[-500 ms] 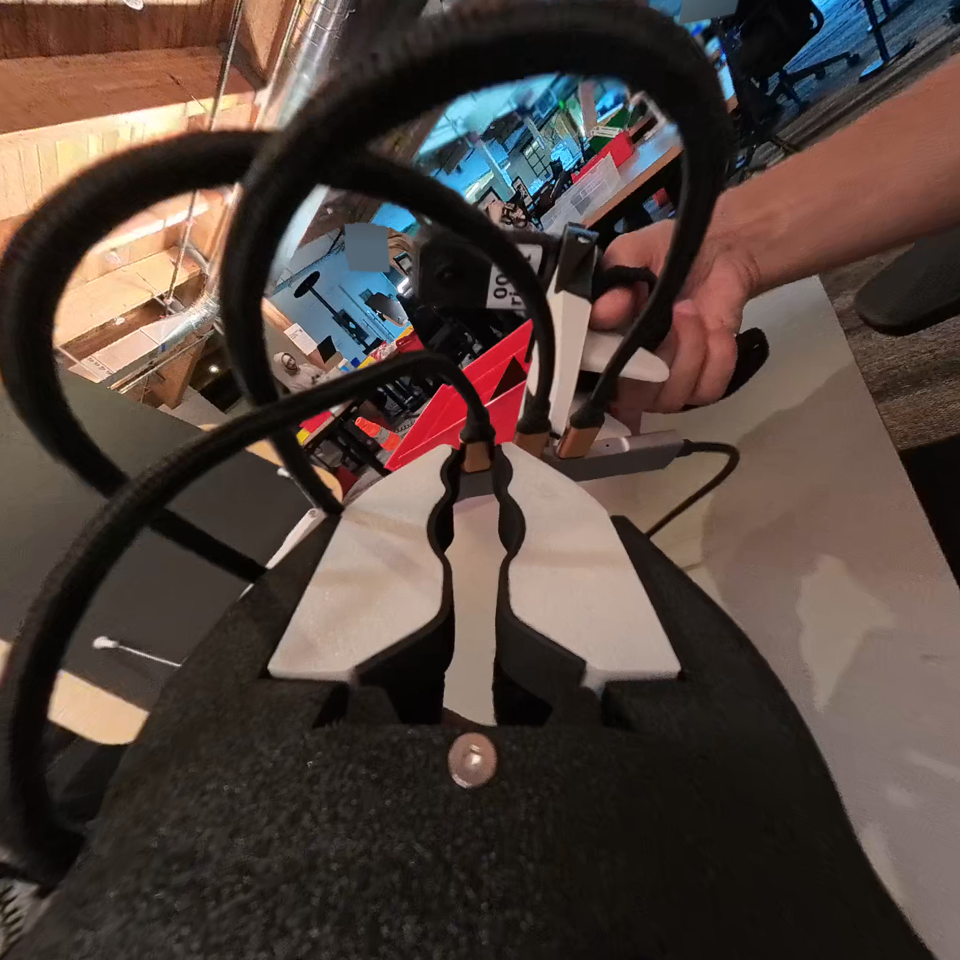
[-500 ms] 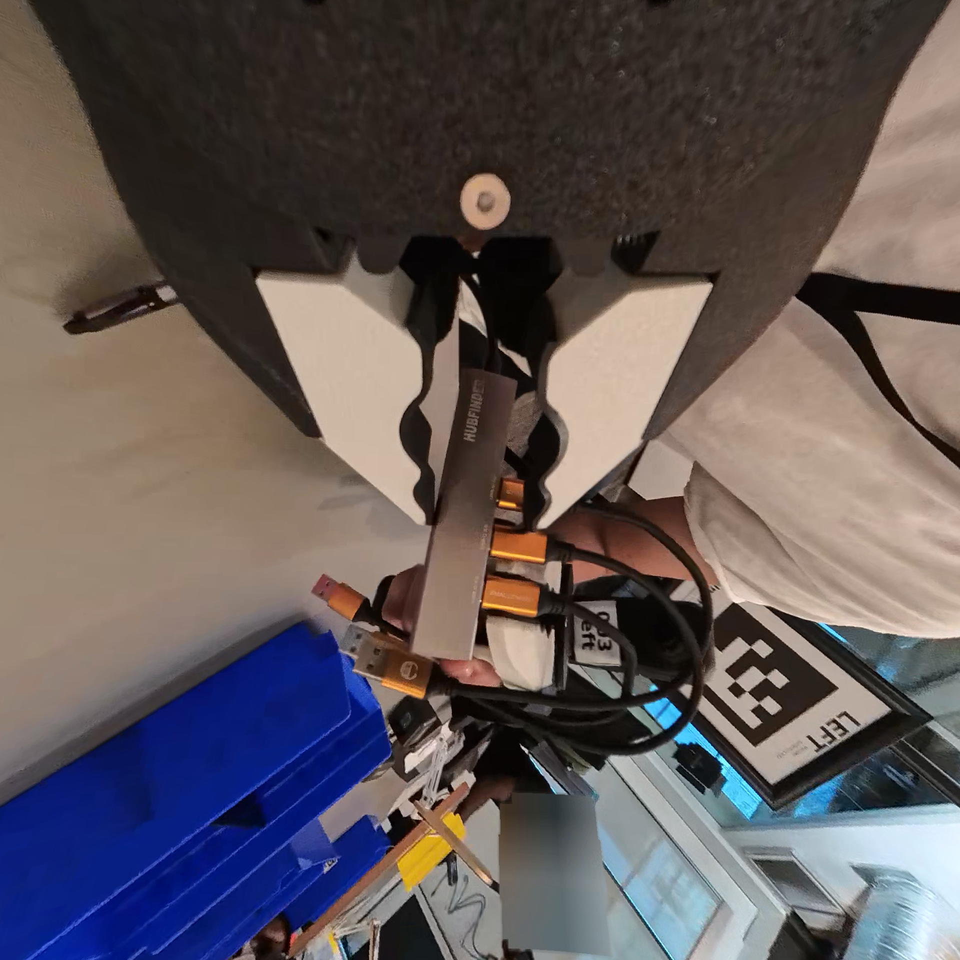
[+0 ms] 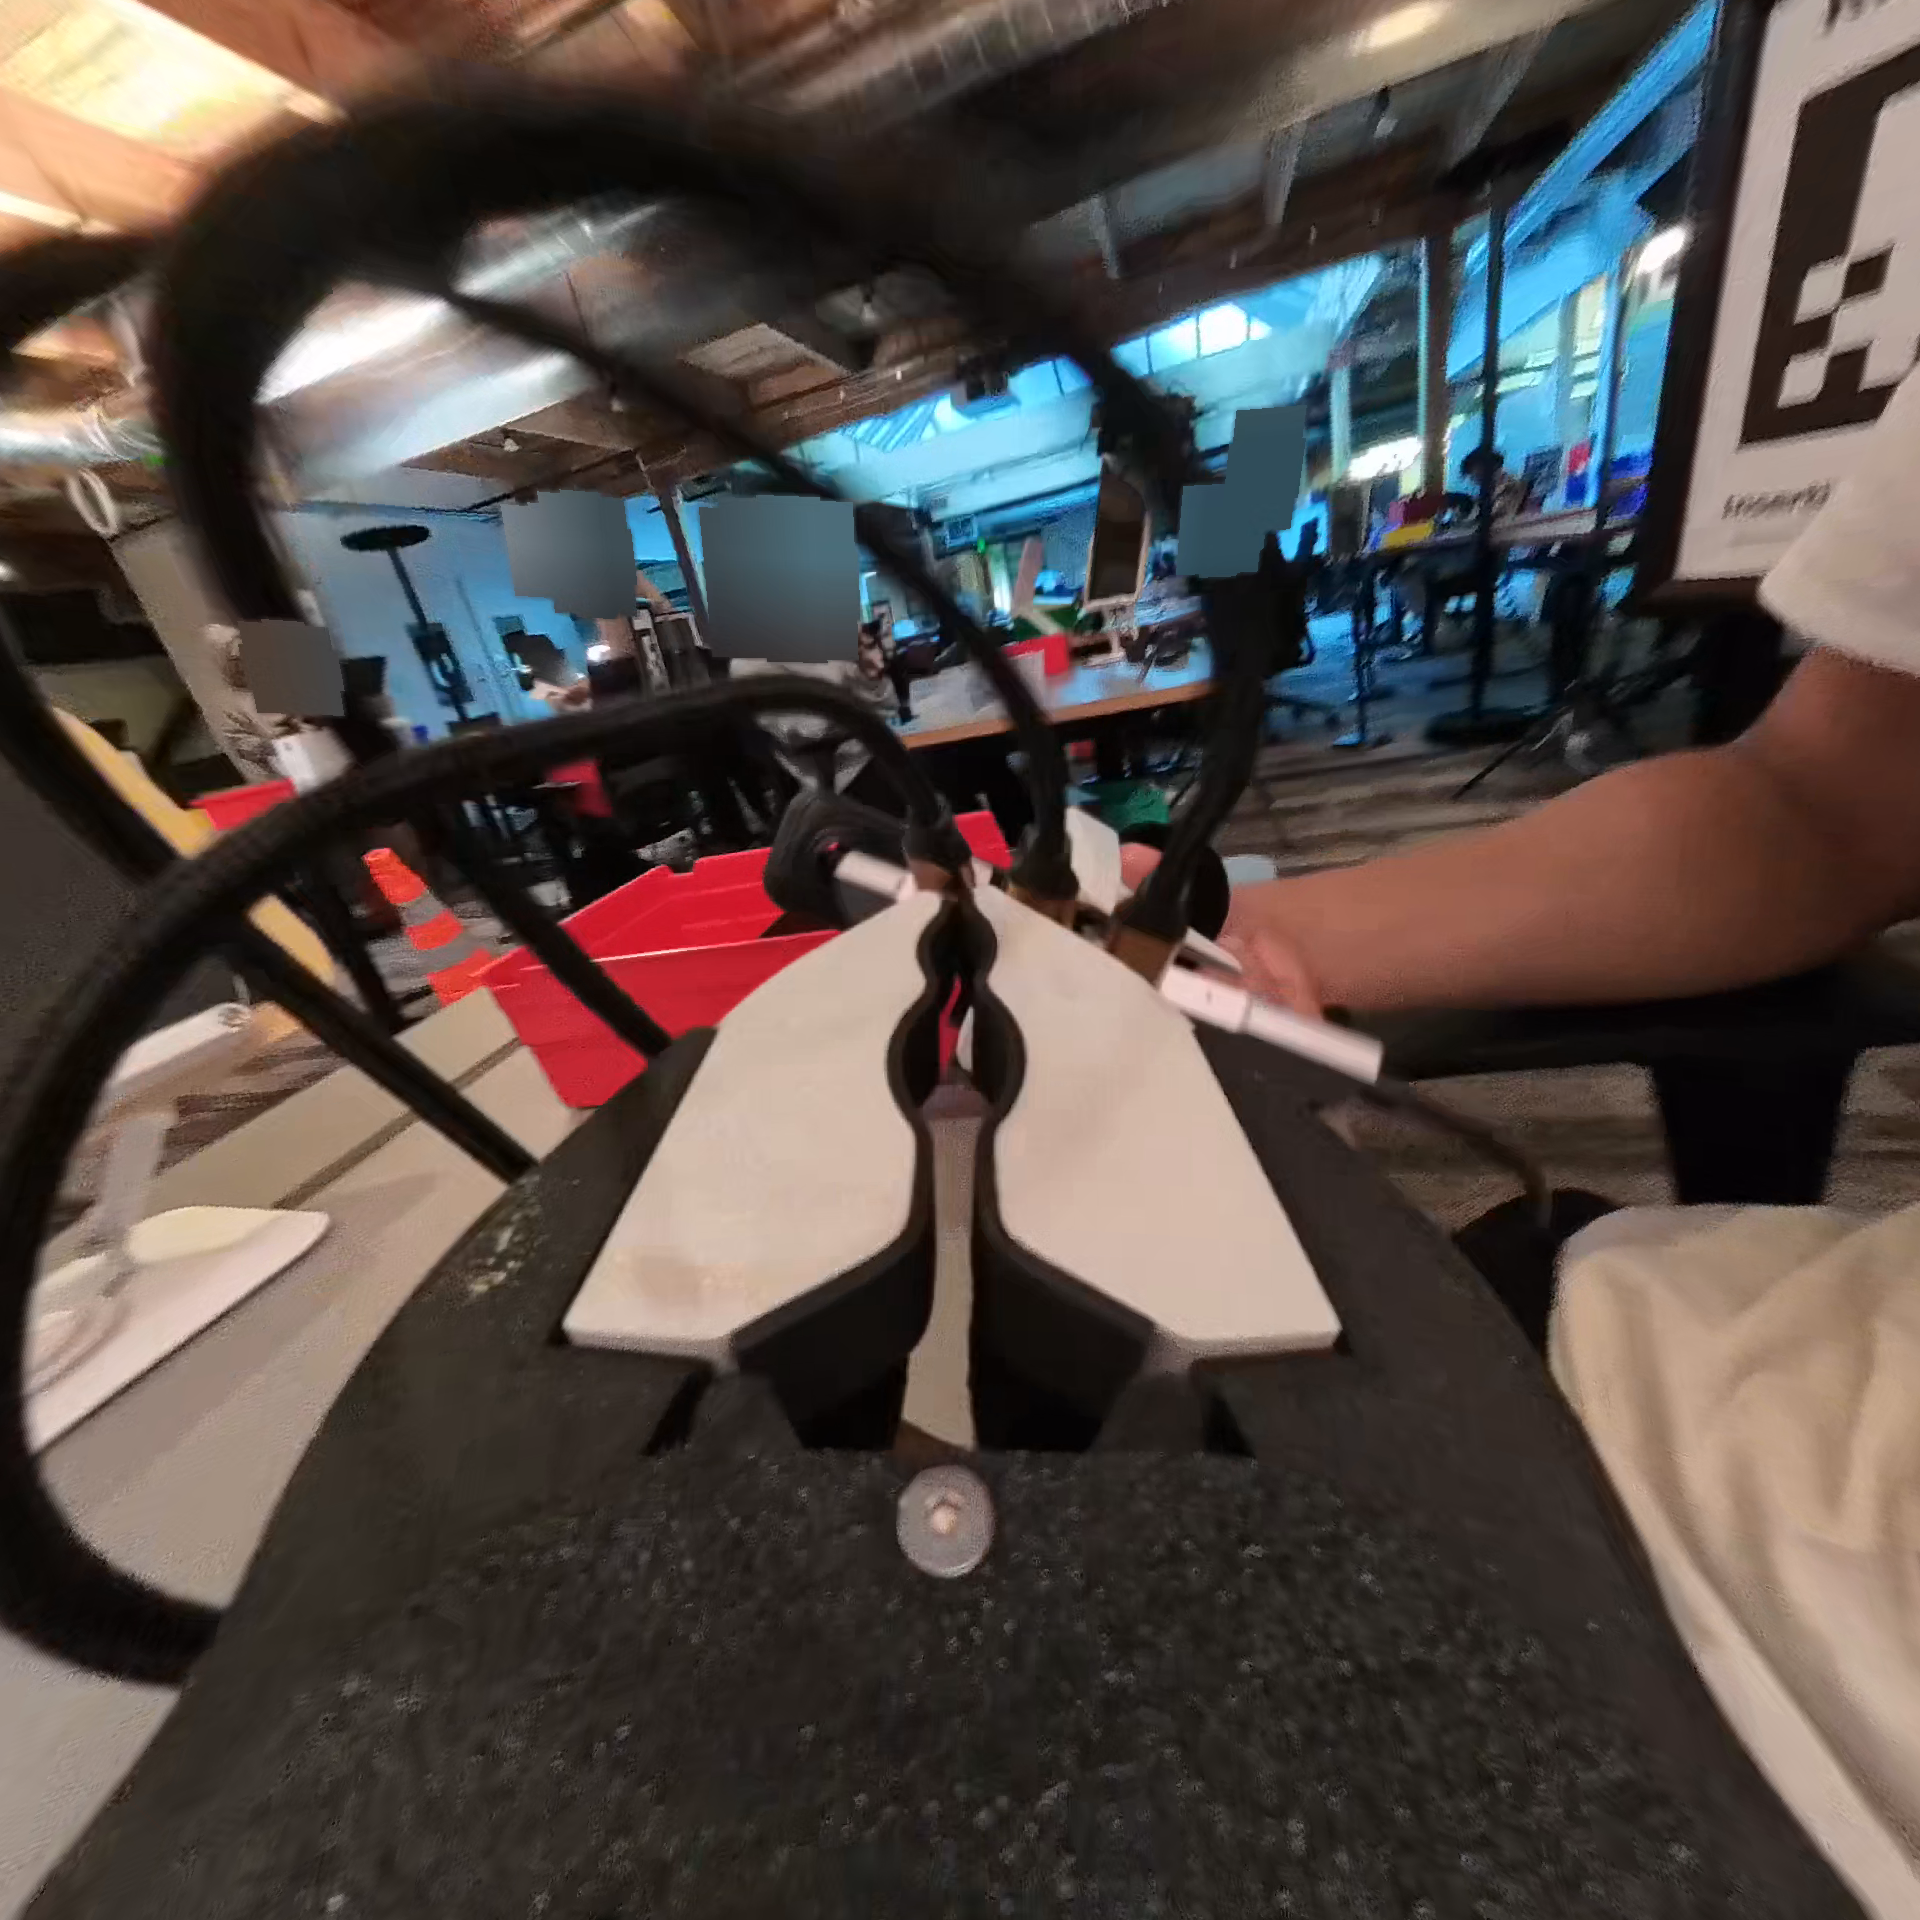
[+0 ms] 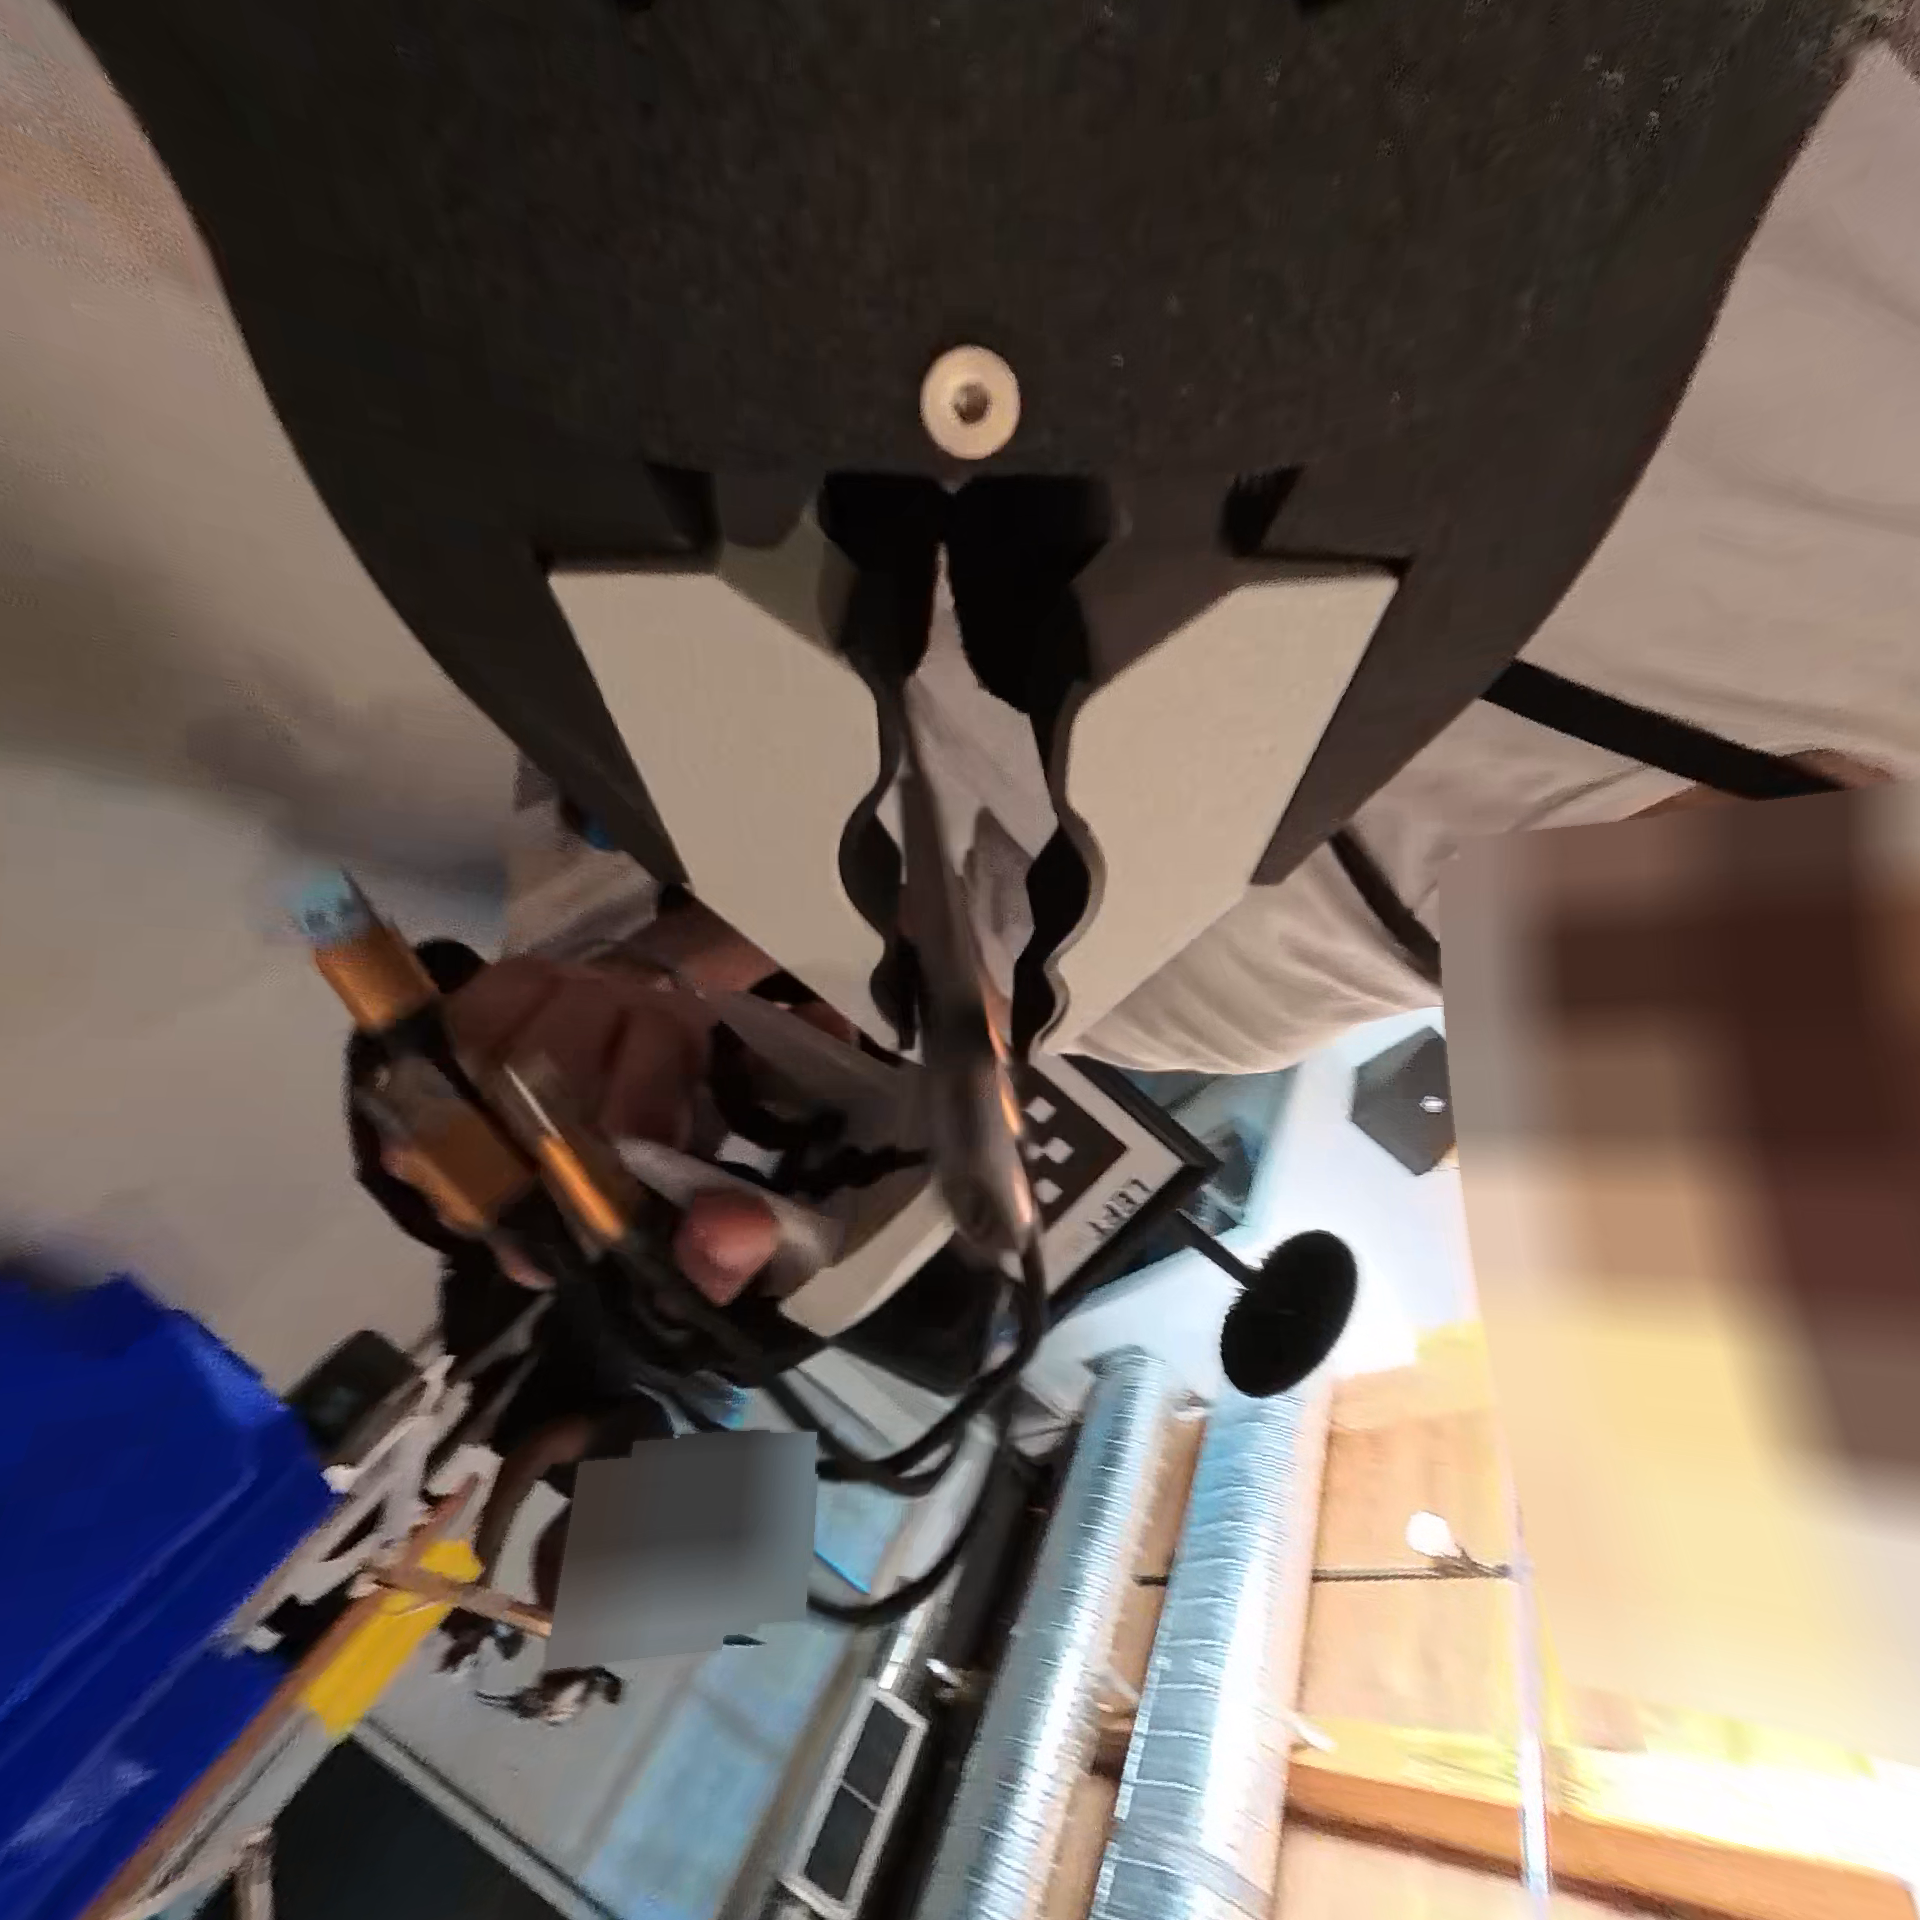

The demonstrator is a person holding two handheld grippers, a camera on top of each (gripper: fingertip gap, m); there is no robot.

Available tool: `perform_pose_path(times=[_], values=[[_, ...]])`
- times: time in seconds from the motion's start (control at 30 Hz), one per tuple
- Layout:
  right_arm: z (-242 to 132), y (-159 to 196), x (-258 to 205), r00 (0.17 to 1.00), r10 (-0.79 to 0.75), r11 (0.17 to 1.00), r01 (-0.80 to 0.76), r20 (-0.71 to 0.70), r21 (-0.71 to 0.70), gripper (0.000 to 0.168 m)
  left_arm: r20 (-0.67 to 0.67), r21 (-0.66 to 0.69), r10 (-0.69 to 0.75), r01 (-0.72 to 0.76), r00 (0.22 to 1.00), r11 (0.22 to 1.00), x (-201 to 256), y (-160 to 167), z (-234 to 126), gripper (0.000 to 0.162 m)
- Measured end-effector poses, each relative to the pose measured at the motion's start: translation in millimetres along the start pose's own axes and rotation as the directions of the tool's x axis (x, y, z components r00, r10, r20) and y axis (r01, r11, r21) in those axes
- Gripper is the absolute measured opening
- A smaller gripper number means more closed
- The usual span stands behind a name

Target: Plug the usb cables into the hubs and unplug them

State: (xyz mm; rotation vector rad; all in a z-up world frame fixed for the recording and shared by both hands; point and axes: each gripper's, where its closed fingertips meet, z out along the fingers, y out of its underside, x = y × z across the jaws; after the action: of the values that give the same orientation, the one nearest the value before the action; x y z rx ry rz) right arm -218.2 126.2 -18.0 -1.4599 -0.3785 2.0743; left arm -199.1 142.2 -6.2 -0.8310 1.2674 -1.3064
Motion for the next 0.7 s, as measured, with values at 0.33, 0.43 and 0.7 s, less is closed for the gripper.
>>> perform_pose_path(times=[0.33,0.43,0.7], values=[[-31,-46,7,0.918,-0.305,0.925,0.349,-0.253,0.152,0.006,0.058,-0.205,-0.247,0.253,0.967,0.945,-28,50,-7,0.003],[-45,-65,11,0.834,-0.38,0.851,0.484,-0.399,0.202,0.006,-0.05,-0.268,-0.454,0.426,0.89,0.864,-12,66,-6,0.019],[-34,-57,26,0.764,-0.424,0.82,0.552,-0.487,0.153,0.006,-0.063,-0.206,-0.524,0.503,0.849,0.84,-4,61,13,0.011]])
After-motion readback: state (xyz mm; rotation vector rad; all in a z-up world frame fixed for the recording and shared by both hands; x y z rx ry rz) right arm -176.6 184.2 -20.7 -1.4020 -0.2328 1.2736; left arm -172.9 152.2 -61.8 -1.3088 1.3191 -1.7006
